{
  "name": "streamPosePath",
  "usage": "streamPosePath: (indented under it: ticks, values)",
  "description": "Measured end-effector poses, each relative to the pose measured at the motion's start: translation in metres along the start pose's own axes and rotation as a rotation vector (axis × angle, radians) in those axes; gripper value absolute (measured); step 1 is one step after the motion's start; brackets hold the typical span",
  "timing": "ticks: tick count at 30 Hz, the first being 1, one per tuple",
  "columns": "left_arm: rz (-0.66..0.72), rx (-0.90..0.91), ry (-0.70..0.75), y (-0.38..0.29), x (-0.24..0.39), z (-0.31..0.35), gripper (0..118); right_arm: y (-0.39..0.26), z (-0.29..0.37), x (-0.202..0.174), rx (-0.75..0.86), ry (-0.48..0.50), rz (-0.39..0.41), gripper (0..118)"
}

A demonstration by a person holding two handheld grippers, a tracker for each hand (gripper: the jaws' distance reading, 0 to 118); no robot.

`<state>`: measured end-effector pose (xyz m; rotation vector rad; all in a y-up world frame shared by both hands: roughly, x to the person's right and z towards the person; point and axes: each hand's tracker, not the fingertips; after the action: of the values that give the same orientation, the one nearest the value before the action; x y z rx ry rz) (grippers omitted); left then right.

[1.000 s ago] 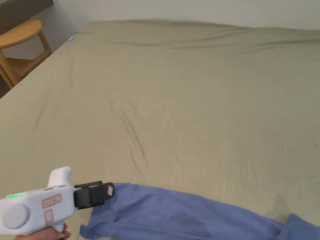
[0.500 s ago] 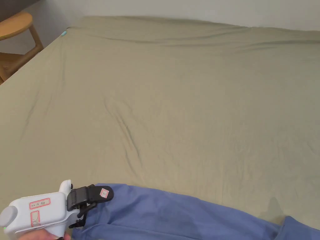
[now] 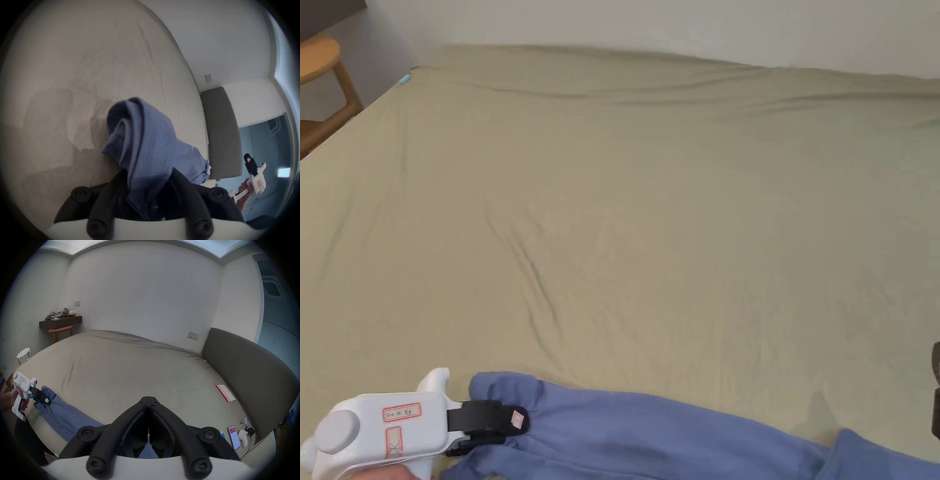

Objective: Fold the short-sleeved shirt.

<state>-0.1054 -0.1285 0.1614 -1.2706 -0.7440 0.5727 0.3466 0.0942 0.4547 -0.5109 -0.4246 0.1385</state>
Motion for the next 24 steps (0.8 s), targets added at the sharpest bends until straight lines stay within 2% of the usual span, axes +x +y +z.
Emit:
streamPosePath:
  ticks: [7, 13, 19, 24]
  values:
    - [-0.088, 0.031, 0.086, -0.004, 0.029, 0.026, 13, -0.002, 0.006, 0.005, 0.002, -0.009, -0.008, 2]
    - [-0.123, 0.088, 0.177, 0.001, 0.024, 0.060, 13, 0.000, 0.013, 0.011, 0.013, -0.017, -0.018, 2]
    - [-0.043, 0.180, 0.249, 0.008, 0.018, 0.097, 13, 0.001, 0.018, 0.014, 0.023, -0.020, -0.029, 2]
    - [-0.202, 0.129, 0.312, -0.003, 0.073, 0.092, 13, 0.000, 0.019, 0.014, 0.024, -0.012, -0.034, 2]
